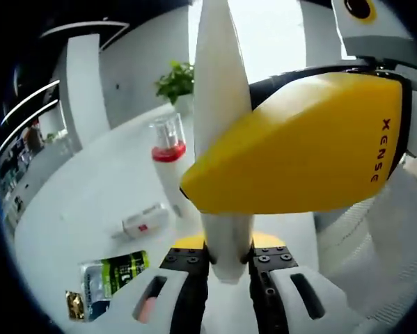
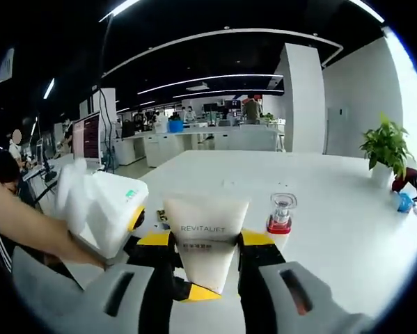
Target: Arrange the skincare products in the storage area until every visible bottle or jar stands upright without overlapping.
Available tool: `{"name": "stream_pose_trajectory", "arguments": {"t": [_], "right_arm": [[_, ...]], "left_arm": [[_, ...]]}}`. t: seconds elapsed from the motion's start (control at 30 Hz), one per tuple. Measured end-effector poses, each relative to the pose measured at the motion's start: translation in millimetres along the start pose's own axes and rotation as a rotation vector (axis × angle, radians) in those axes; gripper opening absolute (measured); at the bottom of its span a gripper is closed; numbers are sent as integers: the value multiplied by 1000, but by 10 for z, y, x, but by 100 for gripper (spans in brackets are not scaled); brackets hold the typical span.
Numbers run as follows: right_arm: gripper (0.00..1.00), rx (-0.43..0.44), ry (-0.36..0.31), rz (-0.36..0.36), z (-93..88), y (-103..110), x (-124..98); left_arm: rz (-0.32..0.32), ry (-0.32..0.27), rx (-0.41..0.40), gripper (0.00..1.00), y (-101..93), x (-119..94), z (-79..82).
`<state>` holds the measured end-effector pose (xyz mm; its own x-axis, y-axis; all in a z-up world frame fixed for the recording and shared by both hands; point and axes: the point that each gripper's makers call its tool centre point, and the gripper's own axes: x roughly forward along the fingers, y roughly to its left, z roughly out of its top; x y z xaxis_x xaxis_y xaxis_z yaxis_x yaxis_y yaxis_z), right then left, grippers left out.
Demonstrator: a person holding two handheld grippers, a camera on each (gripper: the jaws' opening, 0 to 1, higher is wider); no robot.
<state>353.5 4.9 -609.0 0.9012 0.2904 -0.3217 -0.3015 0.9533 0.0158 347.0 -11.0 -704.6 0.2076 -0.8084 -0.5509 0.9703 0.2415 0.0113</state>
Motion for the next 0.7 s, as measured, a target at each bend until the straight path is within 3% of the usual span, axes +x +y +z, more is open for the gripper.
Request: {"name": "stream_pose_trajectory", "arguments": {"t": [0.43,0.7], "right_arm": [[34,9,70,-32,-300,-53,79],[34,-12,69,-41,-310,-65,114]], "left_arm": [[-68,23,36,18,-48,217,-216],[-84,-1,41,18,-22,246,-200]]}}
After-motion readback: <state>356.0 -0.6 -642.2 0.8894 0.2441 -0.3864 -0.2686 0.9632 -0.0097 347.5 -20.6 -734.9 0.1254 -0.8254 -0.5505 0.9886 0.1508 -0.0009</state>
